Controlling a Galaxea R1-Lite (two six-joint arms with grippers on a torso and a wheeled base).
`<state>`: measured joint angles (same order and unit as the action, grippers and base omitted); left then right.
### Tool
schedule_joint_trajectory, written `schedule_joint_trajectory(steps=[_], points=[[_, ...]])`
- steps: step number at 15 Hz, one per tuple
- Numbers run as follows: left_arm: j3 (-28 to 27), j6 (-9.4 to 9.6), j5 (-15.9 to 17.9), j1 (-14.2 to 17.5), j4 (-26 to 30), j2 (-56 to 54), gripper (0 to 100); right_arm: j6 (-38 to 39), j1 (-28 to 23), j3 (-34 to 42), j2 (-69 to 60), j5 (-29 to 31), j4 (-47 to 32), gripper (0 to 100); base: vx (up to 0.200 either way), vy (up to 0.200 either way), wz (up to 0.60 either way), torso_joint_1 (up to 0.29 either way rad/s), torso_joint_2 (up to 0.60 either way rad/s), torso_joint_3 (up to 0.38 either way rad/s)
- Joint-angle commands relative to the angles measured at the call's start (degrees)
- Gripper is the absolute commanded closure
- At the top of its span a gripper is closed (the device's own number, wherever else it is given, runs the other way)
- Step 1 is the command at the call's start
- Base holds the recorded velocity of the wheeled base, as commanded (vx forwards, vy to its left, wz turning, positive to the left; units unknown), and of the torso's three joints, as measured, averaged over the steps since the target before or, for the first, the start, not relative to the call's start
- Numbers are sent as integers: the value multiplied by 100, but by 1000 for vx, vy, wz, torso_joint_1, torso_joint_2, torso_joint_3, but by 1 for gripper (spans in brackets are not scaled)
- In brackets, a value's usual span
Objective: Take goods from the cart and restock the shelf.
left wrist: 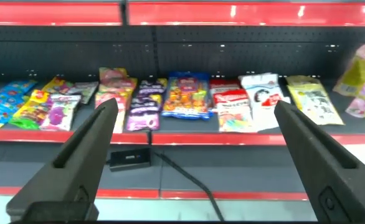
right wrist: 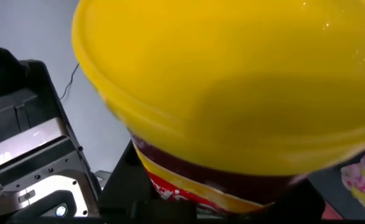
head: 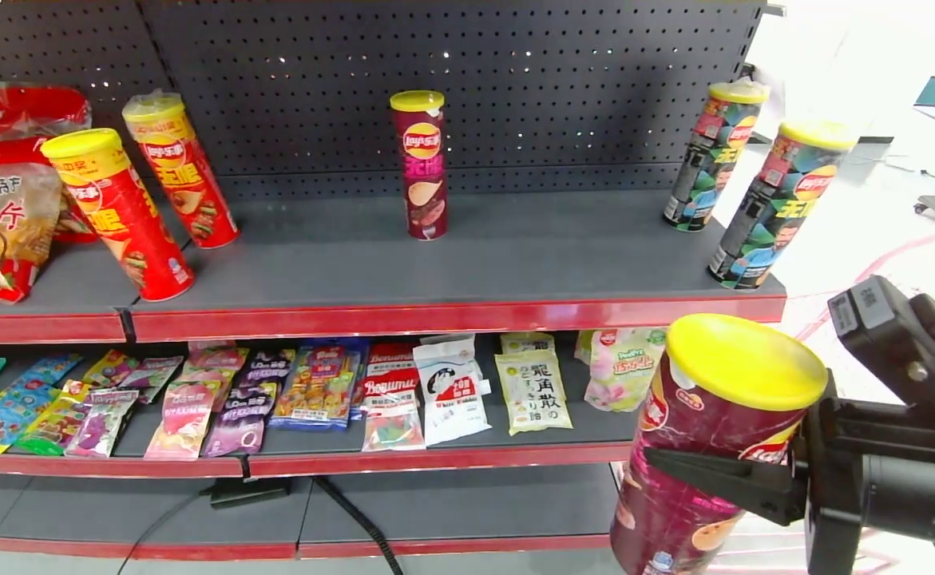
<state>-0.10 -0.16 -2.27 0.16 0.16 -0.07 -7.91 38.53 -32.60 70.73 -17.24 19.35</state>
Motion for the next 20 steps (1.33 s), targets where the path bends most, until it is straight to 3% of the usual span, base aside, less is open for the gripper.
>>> schedule_joint_trajectory(steps=[1, 7, 12, 20], points=[[1, -2, -2, 2, 2, 7, 0, 0, -4, -71, 29, 1, -1, 100, 0, 200, 0, -2, -2, 7], [1, -2, -2, 2, 2, 7, 0, 624, -30, -651, 204, 1, -1, 100, 0, 200, 0, 3, 3, 2], [1, -2, -2, 2, 2, 7, 0, 571, -65, -581, 143, 10, -1, 100, 0, 0, 0, 0, 0, 0], [1, -2, -2, 2, 11, 7, 0, 571, -65, -581, 143, 10, -1, 100, 200, 0, 0, -1, 1, 5]])
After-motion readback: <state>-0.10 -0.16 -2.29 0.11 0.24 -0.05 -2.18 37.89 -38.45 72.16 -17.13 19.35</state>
